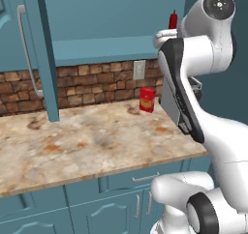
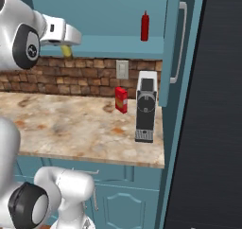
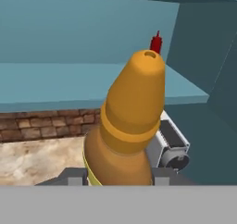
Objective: Pick the jam and honey bottle from the counter and place them in the cabinets closest to them.
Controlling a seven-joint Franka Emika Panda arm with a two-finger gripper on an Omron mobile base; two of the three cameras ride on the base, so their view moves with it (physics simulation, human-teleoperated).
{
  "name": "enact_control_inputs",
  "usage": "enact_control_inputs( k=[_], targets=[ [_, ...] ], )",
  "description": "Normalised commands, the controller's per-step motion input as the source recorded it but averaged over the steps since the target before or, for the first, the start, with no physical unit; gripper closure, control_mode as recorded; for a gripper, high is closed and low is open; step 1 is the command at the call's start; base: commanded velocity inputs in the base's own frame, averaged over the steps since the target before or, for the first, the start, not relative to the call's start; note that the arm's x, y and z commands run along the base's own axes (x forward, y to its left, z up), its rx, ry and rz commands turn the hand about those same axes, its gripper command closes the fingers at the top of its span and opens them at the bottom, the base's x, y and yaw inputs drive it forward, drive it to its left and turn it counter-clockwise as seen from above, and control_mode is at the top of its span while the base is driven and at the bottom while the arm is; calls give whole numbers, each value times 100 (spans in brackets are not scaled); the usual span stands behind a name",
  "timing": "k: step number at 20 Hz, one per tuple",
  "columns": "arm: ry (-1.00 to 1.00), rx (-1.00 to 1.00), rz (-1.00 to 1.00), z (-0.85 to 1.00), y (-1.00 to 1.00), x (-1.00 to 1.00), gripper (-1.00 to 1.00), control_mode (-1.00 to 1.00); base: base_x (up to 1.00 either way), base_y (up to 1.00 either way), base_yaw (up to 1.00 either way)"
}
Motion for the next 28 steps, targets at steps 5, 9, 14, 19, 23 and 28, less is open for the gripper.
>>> enact_control_inputs(
  k=[5, 9, 14, 19, 23, 28],
  targets=[
    [3, 2, 0, 27, 0, 59, 100, -100, 0, 0, 0],
    [7, 1, -1, 26, 0, 64, 100, -100, 0, 0, 0],
    [12, 0, 0, -1, 1, 54, 100, -100, 0, 0, 0],
    [7, 0, 0, 0, 4, 65, 100, -100, 0, 0, 0],
    [3, -2, 0, -20, 4, 52, 100, -100, 0, 0, 0],
    [5, -5, 0, -43, 3, 36, 100, -100, 0, 0, 0]
  ],
)
